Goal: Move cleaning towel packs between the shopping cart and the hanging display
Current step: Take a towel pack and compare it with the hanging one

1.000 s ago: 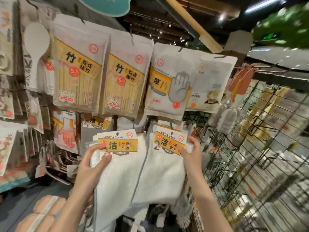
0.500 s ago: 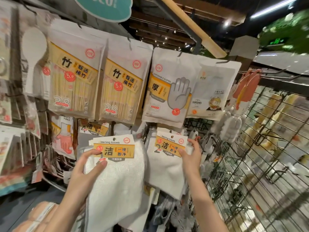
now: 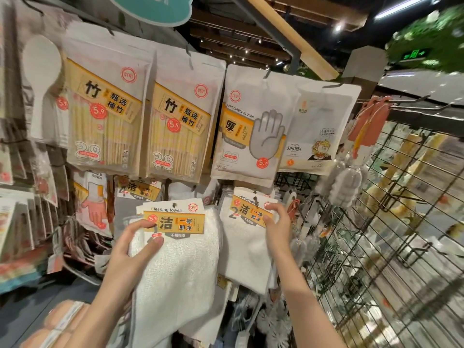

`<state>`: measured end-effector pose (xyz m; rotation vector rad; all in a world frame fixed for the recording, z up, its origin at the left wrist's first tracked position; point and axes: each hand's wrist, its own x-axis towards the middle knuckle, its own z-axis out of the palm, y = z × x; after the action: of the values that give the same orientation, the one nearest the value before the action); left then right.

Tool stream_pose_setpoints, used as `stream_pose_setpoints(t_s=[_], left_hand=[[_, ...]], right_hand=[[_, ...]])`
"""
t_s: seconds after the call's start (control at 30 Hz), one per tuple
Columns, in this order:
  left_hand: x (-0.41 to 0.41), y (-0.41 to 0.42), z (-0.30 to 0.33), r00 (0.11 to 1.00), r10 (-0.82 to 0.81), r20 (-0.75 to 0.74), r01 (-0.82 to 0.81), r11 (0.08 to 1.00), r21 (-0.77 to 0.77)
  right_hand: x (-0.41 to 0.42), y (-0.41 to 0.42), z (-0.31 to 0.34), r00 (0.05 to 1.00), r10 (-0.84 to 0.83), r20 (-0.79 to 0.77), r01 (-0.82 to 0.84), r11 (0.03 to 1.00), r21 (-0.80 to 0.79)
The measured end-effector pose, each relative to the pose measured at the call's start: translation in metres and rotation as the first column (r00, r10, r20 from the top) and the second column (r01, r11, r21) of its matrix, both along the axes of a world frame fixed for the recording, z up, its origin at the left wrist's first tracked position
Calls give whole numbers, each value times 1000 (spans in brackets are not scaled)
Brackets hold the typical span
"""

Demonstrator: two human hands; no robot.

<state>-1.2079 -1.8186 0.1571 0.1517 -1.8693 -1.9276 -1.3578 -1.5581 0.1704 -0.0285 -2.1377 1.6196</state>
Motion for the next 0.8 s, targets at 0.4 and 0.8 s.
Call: stream_pose_setpoints(t_s=[0.4,0.8], left_hand=[[4,2,5,1000,-17,15,17,1000,5],[15,12,13,995,-99,-32,100,995,26]], right_hand=[[-13,4,3,995,49,86,-61,988,144],[55,-11,18,978,202,55,-209,942,263]])
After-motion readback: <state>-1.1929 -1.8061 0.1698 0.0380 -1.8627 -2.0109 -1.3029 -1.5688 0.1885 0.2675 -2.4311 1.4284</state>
